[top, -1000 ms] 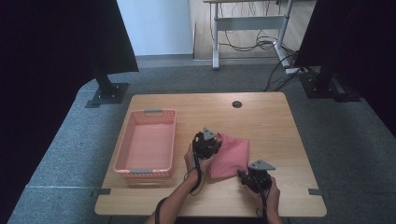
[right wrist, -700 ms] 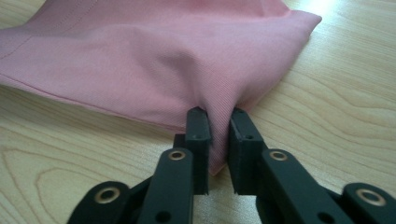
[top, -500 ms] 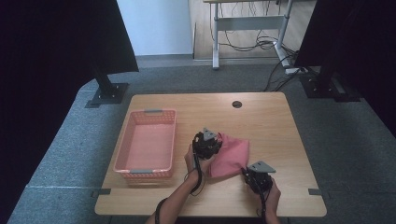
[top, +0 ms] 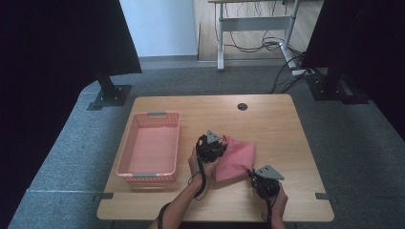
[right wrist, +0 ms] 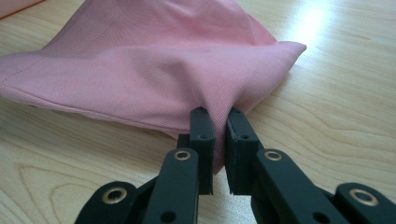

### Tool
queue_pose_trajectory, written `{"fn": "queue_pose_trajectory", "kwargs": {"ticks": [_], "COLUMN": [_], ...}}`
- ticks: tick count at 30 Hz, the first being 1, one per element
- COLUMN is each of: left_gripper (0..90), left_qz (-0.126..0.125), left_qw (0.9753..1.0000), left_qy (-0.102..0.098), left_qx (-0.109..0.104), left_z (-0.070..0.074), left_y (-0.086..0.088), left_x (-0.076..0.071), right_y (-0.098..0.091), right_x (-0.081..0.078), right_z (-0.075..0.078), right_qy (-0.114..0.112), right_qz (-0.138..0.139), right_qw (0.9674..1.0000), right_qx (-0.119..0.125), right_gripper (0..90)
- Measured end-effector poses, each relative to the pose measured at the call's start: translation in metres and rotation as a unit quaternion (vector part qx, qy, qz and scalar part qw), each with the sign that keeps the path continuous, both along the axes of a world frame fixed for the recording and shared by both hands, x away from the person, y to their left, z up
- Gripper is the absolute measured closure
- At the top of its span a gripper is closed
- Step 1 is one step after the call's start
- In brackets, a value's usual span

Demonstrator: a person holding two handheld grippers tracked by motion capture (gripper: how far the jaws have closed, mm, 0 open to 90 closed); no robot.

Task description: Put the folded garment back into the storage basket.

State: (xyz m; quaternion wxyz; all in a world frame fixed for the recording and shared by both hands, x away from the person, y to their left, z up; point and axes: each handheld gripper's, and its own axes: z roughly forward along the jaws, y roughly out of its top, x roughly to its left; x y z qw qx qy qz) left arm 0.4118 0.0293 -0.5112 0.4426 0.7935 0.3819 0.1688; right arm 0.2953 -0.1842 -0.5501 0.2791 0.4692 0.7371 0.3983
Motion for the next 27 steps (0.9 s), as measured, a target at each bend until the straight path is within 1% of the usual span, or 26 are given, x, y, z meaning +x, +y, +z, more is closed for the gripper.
{"fn": "queue_pose_trajectory", "kwargs": {"ticks": [3, 6, 12, 16, 18, 27], "left_gripper": [80.0, 80.0, 80.2, 80.2, 80.2, 80.2], "left_qz": [0.000, 0.002, 0.002, 0.000, 0.000, -0.003], "left_qw": [1.0000, 1.0000, 0.9999, 0.9999, 0.9999, 0.9998], "left_qy": [-0.002, -0.004, -0.005, -0.008, -0.010, -0.015], "left_qx": [-0.001, -0.001, -0.012, -0.010, -0.013, -0.015], "left_z": [0.002, 0.004, 0.010, 0.013, 0.015, 0.022], "left_y": [0.000, 0.001, 0.003, 0.004, 0.004, 0.007], "left_x": [0.000, -0.001, -0.001, -0.001, -0.002, -0.005], "right_y": [0.000, 0.000, -0.001, -0.001, -0.001, -0.001], "right_x": [-0.001, -0.002, -0.004, -0.005, -0.006, -0.010], "right_z": [0.001, 0.003, 0.005, 0.006, 0.007, 0.014], "right_qy": [-0.004, -0.015, -0.024, -0.026, -0.030, -0.046], "right_qz": [0.000, -0.003, -0.003, -0.001, -0.002, -0.004], "right_qw": [1.0000, 0.9999, 0.9997, 0.9996, 0.9995, 0.9988], "right_qx": [0.000, 0.004, 0.007, 0.011, 0.013, 0.020], "right_gripper": [83.4, 83.3, 83.4, 83.3, 83.4, 83.3]}}
